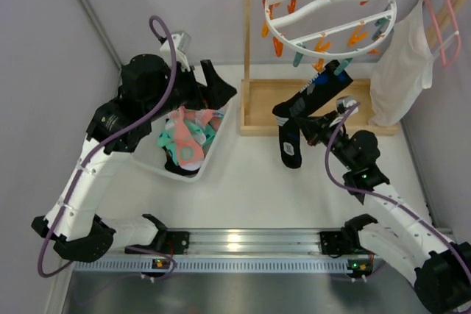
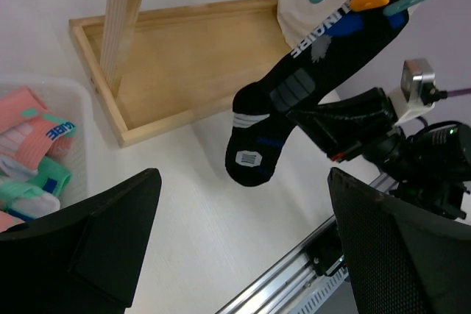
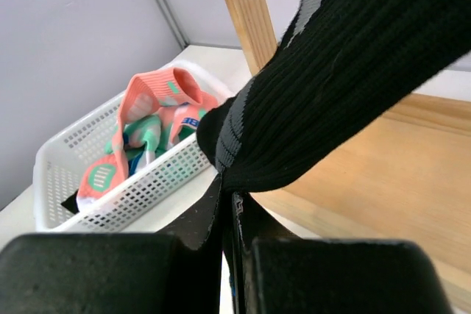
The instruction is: Remove the socks clipped to the hanger
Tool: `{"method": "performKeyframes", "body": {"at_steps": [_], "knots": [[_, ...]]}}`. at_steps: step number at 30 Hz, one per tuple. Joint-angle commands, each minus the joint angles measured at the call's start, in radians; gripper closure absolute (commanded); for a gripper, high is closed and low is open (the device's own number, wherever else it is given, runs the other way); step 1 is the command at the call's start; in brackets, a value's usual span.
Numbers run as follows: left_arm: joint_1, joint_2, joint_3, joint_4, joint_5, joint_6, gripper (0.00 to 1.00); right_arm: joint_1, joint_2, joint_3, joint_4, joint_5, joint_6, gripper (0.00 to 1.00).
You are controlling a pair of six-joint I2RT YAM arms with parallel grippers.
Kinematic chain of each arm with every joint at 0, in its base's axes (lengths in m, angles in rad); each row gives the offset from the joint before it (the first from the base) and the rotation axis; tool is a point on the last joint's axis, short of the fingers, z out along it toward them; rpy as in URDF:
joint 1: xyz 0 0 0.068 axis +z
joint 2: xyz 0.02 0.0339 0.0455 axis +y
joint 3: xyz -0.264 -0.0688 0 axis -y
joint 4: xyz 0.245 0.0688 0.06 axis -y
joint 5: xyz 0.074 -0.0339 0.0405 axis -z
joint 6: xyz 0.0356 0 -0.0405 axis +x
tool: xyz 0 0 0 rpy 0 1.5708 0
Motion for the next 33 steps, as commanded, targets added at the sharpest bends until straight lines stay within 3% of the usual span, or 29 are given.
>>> {"method": "performKeyframes", "body": {"at_steps": [1, 6, 12, 21, 26, 33], "knots": [[-0.022, 0.079, 0.119, 0.046, -0.069, -0.039, 0.01, 0.121, -0.043, 0.015, -0.060, 0.299, -0.042, 1.00], [-0.131, 0.249, 0.365, 0.003, -0.256, -0.005, 0.01, 0.356, 0.004, 0.090, -0.134, 0.645, -0.129, 1.00], [-0.162, 0.418, 0.565, -0.040, -0.345, 0.049, 0.01, 0.571, 0.170, 0.240, -0.181, 0.865, -0.207, 1.00], [-0.168, 0.532, 0.716, -0.034, -0.424, 0.223, 0.01, 0.727, 0.424, 0.458, -0.201, 1.006, -0.305, 1.00], [-0.168, 0.576, 0.771, -0.016, -0.335, 0.357, 0.02, 0.744, 0.535, 0.566, -0.224, 1.011, -0.330, 1.00], [-0.168, 0.632, 0.760, 0.021, -0.252, 0.395, 0.03, 0.760, 0.615, 0.650, -0.244, 1.002, -0.379, 1.00]]}}
